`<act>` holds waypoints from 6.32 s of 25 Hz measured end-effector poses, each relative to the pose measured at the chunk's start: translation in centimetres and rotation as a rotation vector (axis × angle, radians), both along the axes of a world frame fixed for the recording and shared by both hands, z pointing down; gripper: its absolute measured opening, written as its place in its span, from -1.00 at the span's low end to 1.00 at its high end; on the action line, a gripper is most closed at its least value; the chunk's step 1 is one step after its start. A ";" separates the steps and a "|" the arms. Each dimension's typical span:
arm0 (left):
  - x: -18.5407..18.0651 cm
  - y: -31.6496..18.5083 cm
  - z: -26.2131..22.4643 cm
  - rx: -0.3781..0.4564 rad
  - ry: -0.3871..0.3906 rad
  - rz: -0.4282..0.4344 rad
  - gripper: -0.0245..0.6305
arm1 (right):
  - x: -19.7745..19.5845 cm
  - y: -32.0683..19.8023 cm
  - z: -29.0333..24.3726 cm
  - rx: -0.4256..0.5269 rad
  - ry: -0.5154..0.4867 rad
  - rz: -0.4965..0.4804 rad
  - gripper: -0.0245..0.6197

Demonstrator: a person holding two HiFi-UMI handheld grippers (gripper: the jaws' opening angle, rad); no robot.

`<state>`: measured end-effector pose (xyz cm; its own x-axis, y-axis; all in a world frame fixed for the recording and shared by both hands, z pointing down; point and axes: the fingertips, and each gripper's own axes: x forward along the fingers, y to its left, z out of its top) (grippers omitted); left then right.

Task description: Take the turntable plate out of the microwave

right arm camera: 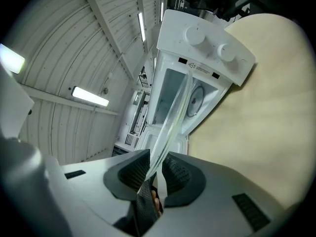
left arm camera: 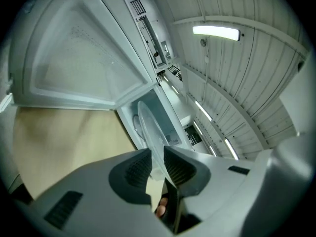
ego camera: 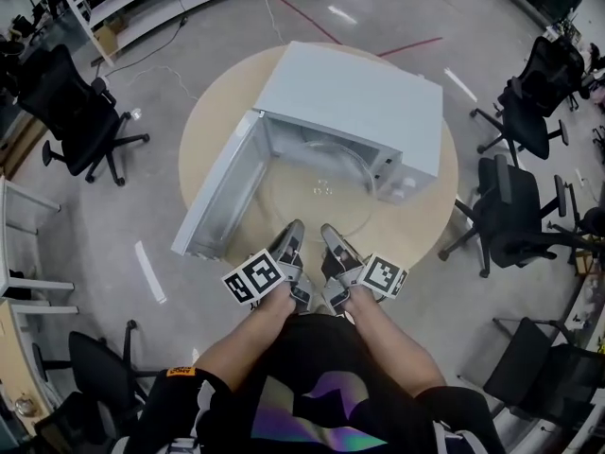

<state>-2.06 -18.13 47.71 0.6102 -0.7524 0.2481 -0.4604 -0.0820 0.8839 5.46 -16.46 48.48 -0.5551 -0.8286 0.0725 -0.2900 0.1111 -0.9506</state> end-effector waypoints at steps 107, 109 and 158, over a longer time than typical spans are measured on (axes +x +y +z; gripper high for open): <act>3.8 14.7 18.4 -0.355 0.040 0.255 -0.63 | 2.7 15.1 18.1 -0.453 0.149 -0.261 -0.65; 4.0 15.2 18.4 -0.359 0.041 0.278 -0.63 | 2.8 14.8 18.1 -0.451 0.153 -0.251 -0.65; -1.6 21.3 -7.5 0.533 -0.739 0.075 -0.78 | -1.0 17.6 -8.3 0.493 0.898 -0.153 -0.87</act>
